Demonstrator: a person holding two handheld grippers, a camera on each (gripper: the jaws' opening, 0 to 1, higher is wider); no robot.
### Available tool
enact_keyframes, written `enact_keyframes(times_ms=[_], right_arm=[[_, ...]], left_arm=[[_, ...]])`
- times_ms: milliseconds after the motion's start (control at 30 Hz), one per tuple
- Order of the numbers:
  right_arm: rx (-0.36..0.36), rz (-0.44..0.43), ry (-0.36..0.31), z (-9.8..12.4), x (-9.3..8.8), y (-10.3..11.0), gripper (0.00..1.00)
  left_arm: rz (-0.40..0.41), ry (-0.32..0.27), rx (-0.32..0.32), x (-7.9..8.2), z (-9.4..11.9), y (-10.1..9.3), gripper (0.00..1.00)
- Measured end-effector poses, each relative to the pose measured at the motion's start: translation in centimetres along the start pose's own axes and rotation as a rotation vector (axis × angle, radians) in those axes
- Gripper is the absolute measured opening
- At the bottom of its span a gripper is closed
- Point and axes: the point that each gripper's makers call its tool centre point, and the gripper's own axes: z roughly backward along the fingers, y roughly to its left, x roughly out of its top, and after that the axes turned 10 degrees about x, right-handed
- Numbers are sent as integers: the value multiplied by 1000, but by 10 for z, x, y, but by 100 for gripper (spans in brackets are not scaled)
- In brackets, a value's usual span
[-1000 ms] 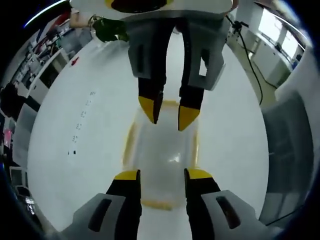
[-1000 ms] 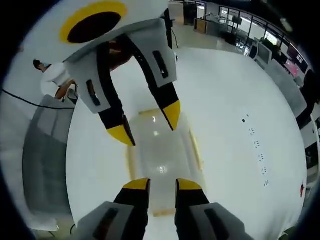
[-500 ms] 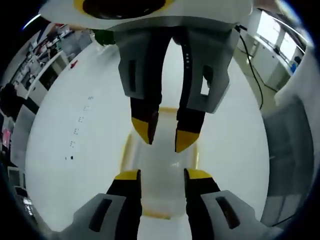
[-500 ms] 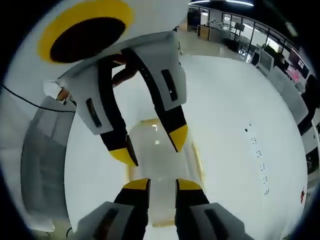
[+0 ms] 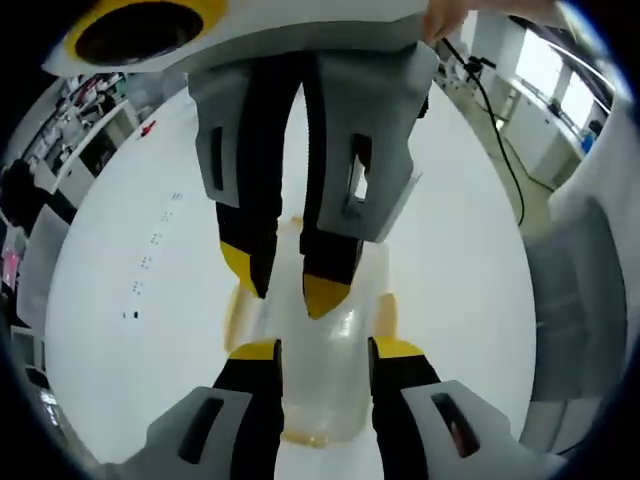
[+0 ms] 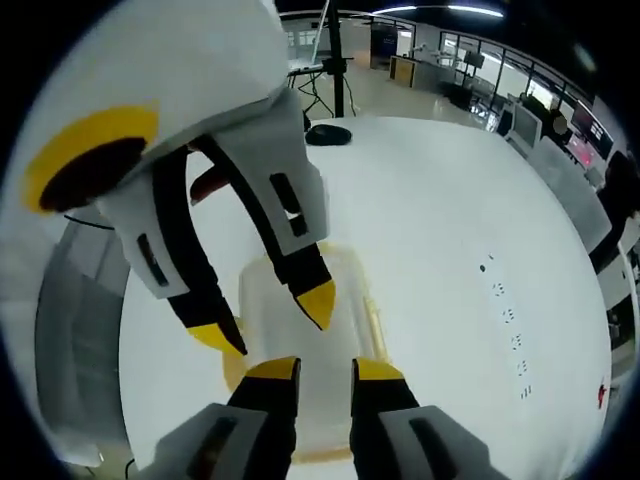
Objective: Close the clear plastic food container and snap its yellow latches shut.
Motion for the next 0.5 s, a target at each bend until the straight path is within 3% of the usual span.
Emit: enact_keyframes(times_ms=[500], right_arm=[[-23,11,4,-1,-1,-17,19]], left_arm=[[26,-11,17,1,1,-6,36]])
